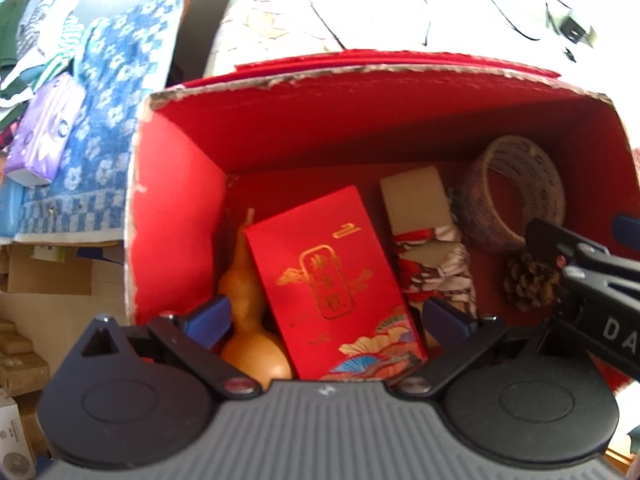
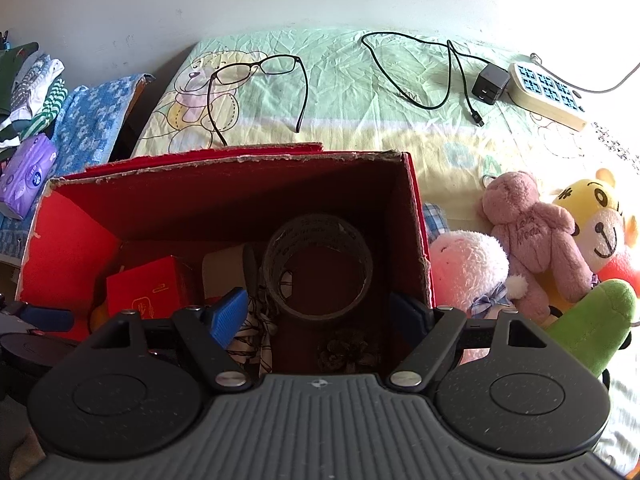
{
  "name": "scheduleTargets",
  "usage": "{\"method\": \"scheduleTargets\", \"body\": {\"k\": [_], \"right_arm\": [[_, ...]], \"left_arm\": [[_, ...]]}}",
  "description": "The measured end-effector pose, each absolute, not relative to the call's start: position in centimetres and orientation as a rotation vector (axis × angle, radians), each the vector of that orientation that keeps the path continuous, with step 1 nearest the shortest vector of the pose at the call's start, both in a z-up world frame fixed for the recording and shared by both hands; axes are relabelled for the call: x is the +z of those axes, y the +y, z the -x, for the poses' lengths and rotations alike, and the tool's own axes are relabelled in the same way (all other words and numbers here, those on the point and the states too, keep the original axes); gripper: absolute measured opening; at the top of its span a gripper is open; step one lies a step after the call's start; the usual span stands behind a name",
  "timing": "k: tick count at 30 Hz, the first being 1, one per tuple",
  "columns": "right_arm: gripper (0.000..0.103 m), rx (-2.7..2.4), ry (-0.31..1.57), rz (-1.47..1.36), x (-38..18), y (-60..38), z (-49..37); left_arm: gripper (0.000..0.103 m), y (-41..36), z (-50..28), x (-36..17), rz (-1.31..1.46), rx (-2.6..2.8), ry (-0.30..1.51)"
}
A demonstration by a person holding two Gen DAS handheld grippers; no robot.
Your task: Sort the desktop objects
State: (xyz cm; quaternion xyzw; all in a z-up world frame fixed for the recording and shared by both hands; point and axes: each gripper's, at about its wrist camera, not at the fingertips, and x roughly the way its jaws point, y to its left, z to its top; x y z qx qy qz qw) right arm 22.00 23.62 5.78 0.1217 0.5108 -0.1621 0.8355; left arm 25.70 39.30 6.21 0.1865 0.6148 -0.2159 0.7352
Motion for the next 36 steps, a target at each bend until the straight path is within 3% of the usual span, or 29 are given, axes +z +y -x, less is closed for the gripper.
{"method": "scheduleTargets", "body": {"k": [22,36], "right_arm": [[0.080,-0.292,1.228,-0.240,6.2,23.3,-22.1],[0.079,-0.296,1.219,-0.292,6.3,22.1,-22.9]], "left_arm": [[0.099,40.4,-25.4,8.2,-0.440,-0.440,1.317],[0.100,38.4,-26.5,8.8,-0.474,-0.454,1.373]]}}
